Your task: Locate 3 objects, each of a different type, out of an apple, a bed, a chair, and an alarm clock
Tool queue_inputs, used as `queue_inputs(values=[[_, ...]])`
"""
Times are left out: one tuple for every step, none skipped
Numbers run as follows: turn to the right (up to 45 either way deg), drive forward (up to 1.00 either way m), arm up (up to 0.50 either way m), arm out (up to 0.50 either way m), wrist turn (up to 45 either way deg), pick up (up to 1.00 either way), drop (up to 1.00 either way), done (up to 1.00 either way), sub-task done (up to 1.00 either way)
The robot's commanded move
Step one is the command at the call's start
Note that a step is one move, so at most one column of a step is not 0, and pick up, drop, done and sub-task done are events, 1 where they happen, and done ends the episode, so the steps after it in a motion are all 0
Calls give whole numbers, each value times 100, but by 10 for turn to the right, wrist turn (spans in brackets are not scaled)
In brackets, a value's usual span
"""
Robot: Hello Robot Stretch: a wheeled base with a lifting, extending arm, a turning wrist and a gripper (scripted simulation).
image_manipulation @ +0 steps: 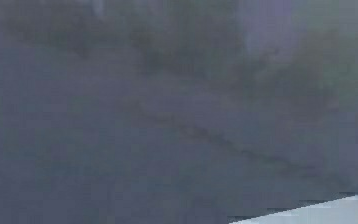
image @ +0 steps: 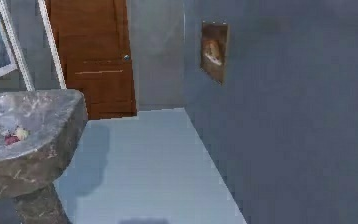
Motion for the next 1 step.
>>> queue_inputs(values=[[-60,0,0,0,0,0,0,0,0]])
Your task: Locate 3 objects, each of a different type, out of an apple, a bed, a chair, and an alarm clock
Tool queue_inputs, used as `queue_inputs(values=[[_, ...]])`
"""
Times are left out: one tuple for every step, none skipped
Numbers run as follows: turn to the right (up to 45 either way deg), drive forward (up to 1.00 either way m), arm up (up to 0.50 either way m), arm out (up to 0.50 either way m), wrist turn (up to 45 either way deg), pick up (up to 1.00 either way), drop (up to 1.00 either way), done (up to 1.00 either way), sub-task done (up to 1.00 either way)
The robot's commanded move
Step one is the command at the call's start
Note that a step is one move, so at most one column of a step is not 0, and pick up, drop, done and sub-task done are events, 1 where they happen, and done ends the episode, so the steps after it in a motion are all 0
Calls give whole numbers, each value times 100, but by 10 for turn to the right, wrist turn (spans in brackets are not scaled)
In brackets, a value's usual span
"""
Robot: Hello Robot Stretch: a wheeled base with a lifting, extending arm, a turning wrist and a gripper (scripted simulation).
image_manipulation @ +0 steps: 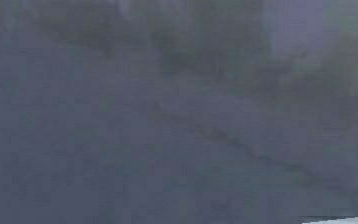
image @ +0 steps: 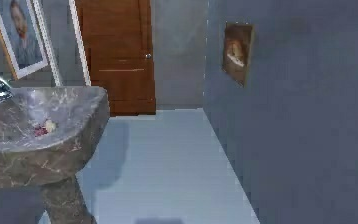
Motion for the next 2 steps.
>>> queue_inputs(values=[[0,60,0,0,0,0,0,0,0],[-60,0,0,0,0,0,0,0,0]])
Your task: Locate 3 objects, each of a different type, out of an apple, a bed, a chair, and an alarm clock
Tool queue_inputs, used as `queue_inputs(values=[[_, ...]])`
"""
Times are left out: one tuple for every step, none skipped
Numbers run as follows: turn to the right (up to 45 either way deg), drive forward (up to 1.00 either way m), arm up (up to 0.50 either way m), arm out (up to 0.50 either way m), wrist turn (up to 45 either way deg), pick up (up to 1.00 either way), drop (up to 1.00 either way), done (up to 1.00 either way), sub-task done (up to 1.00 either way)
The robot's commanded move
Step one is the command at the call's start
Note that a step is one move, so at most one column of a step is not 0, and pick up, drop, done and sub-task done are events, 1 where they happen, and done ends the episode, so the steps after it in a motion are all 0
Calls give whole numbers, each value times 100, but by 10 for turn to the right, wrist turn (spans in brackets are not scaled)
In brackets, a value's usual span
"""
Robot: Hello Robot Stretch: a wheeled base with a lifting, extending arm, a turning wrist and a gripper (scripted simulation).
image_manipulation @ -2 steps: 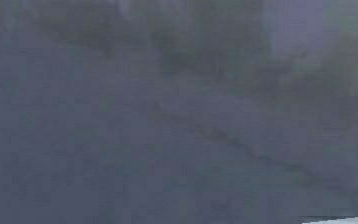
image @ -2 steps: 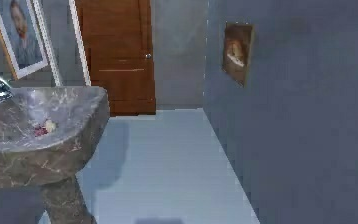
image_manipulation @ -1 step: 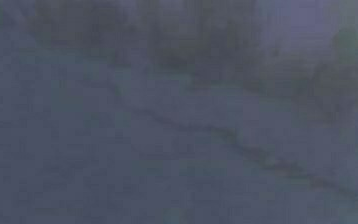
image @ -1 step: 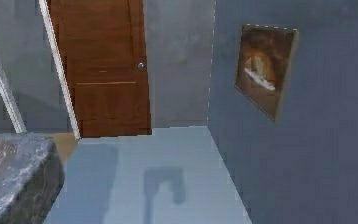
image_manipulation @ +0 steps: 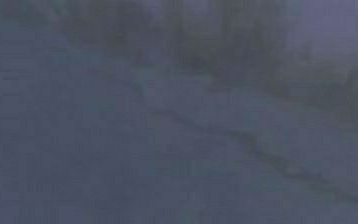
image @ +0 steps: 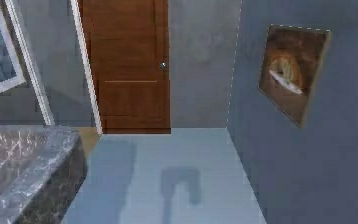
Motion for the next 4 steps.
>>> queue_inputs(values=[[0,90,0,0,0,0,0,0,0],[-390,0,0,0,0,0,0,0,0],[0,100,0,0,0,0,0,0,0],[0,45,0,0,0,0,0,0,0]])
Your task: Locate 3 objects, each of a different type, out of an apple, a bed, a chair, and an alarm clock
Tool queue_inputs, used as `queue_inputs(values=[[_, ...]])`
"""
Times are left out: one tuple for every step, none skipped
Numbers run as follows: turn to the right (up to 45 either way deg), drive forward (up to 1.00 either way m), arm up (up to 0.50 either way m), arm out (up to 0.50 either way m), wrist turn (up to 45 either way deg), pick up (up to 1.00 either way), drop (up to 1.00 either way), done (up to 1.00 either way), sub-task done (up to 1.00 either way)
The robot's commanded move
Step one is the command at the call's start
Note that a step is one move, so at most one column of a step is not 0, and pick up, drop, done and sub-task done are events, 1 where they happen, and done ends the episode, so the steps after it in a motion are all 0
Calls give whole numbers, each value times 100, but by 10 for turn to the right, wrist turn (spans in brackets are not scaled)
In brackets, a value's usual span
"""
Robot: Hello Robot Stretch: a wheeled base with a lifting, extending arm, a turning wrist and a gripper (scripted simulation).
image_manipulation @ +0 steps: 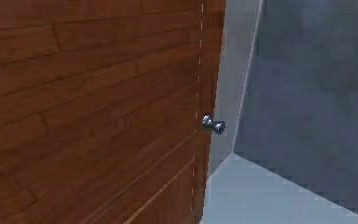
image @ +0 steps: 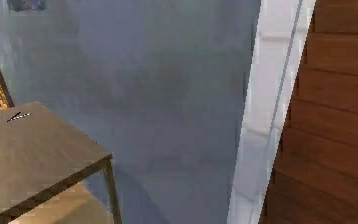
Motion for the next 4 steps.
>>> queue_inputs(values=[[-450,0,0,0,0,0,0,0,0],[-450,0,0,0,0,0,0,0,0],[-90,0,0,0,0,0,0,0,0],[0,75,0,0,0,0,0,0,0]])
